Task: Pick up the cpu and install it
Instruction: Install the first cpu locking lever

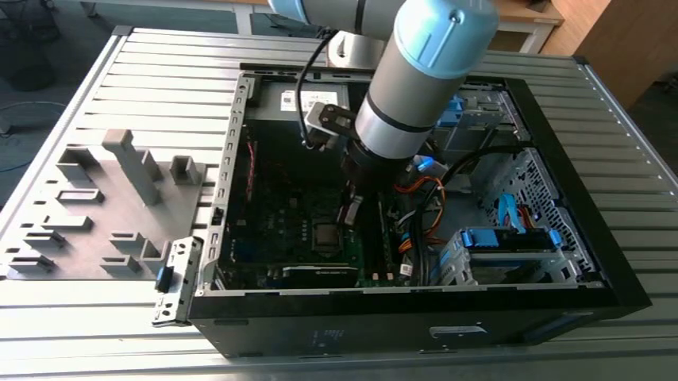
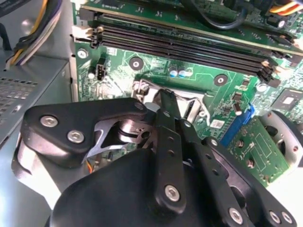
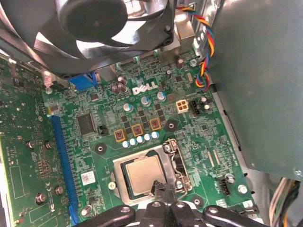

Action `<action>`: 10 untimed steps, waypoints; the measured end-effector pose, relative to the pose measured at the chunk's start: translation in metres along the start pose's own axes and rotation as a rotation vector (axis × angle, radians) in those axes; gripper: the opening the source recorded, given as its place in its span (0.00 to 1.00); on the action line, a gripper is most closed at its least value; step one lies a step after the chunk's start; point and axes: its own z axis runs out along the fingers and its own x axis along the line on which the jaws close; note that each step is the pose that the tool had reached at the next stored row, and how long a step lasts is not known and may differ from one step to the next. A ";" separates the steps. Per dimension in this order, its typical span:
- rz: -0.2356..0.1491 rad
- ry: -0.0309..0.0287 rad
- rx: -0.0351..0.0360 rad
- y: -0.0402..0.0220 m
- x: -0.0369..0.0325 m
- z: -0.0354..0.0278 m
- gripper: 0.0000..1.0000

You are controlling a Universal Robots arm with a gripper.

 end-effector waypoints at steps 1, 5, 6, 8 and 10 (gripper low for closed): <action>0.000 -0.0003 -0.0001 -0.0006 0.0011 0.0008 0.11; 0.000 0.0003 0.0000 -0.0026 0.0064 0.0022 0.11; 0.000 0.0003 0.0000 -0.0030 0.0072 0.0030 0.11; 0.000 0.0004 -0.0003 -0.0040 0.0088 0.0050 0.11; 0.000 0.0007 -0.0008 -0.0050 0.0103 0.0069 0.11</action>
